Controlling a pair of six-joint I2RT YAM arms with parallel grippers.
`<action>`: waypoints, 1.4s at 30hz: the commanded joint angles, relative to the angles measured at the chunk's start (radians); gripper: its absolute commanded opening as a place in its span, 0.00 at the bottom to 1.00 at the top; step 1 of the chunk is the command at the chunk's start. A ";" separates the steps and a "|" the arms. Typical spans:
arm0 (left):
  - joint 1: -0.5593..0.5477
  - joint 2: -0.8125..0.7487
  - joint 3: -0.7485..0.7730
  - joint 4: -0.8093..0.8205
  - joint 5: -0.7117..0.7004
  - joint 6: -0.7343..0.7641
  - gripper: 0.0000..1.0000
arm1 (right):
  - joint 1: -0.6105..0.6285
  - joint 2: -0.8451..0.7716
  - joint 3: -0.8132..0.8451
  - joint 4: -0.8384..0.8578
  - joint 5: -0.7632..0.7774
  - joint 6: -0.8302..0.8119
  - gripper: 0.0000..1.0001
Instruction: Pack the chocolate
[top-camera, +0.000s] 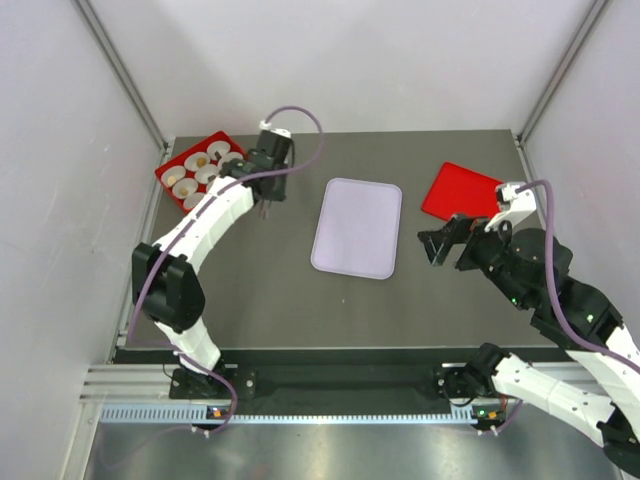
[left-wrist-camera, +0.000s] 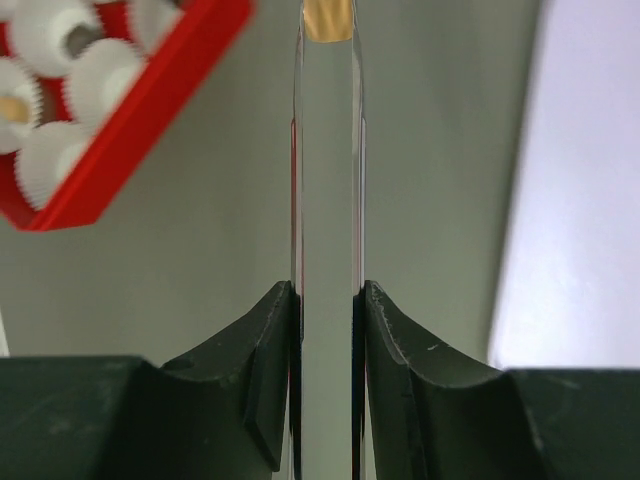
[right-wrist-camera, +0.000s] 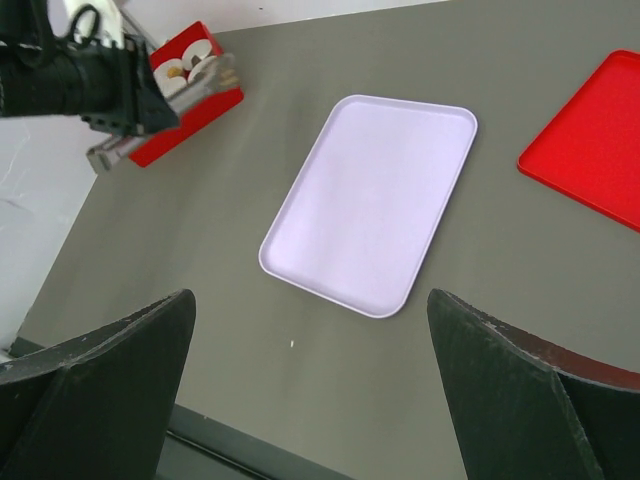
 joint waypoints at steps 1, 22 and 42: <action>0.098 -0.016 0.045 0.030 -0.001 -0.021 0.33 | 0.003 -0.012 -0.020 0.022 0.020 -0.018 1.00; 0.325 0.024 0.038 0.063 -0.021 -0.082 0.32 | 0.003 0.012 -0.031 0.051 0.049 -0.072 1.00; 0.355 0.041 -0.066 0.074 -0.064 -0.082 0.32 | 0.003 0.032 -0.040 0.071 0.046 -0.083 1.00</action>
